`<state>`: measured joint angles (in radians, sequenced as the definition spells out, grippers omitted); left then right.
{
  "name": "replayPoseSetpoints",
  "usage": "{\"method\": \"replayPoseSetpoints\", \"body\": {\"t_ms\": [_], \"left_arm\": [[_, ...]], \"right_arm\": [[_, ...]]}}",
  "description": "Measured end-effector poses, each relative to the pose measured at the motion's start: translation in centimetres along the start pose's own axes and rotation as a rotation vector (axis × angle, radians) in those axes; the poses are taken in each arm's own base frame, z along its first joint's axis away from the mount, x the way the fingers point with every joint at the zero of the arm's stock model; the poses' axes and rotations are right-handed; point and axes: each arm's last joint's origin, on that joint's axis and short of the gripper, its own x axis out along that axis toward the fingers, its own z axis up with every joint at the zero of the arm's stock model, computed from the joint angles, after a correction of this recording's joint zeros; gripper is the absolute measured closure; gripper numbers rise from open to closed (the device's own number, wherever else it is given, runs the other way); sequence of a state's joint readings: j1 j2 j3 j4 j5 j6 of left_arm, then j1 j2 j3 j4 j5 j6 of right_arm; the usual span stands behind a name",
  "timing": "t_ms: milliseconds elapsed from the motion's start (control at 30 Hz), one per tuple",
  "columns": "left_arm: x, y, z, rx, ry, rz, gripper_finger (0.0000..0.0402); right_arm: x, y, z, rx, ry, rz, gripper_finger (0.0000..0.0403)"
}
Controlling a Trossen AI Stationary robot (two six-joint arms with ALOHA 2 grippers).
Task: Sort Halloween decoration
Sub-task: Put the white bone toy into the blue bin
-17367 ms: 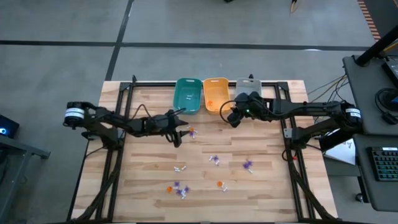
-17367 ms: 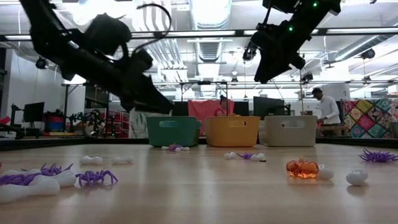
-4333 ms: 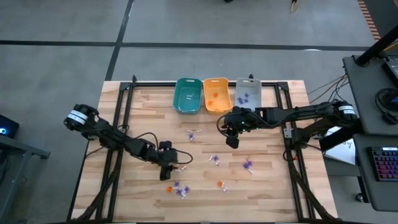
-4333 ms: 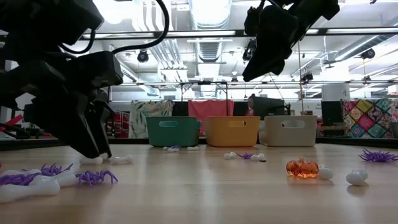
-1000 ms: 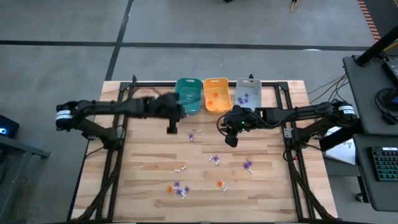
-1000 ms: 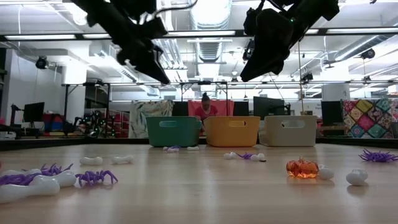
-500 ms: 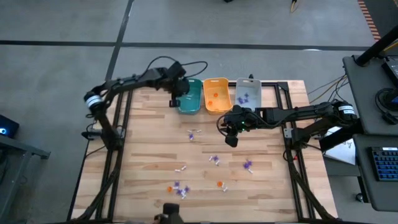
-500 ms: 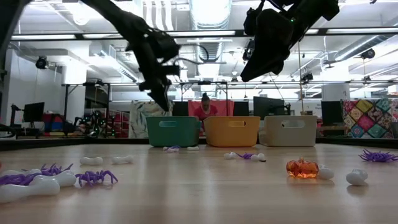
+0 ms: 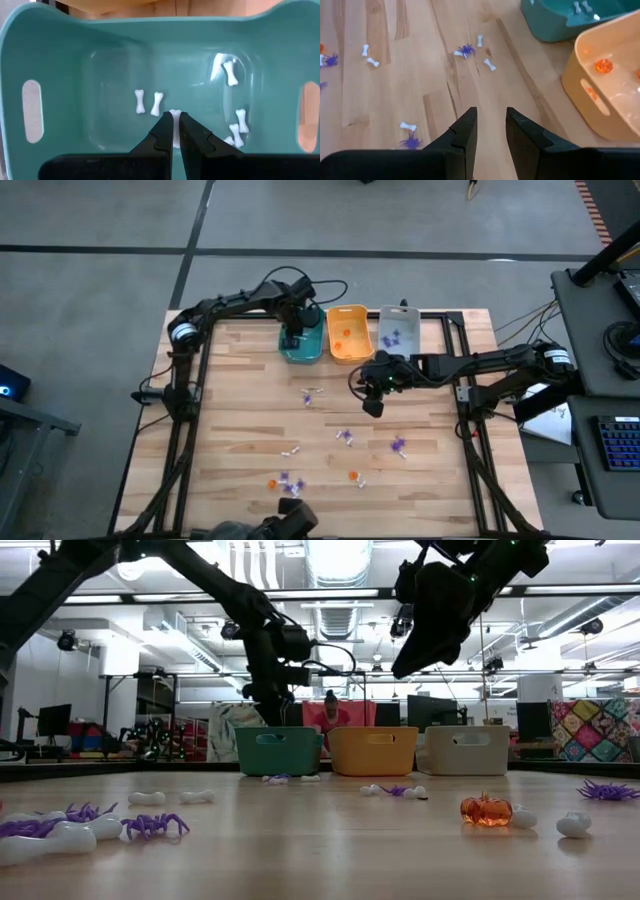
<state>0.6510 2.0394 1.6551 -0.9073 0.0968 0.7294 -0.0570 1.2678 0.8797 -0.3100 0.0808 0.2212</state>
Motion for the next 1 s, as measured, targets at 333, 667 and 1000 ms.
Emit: {"method": "replayPoseSetpoints", "body": {"t_ms": [333, 667, 1000], "left_arm": [[1.1, 0.2, -0.1, -0.043, 0.018, -0.015, 0.0373], [1.1, 0.3, 0.0, -0.069, 0.007, -0.006, 0.0321], [-2.8, -0.8, 0.9, -0.153, -0.077, 0.043, 0.0332]], "right_arm": [[0.3, -0.1, -0.6, 0.014, 0.018, -0.004, 0.0312], [0.3, -0.1, -0.6, 0.014, 0.018, -0.004, 0.0312], [0.3, -0.1, -0.5, 0.053, 0.005, -0.001, 0.0312]]}}
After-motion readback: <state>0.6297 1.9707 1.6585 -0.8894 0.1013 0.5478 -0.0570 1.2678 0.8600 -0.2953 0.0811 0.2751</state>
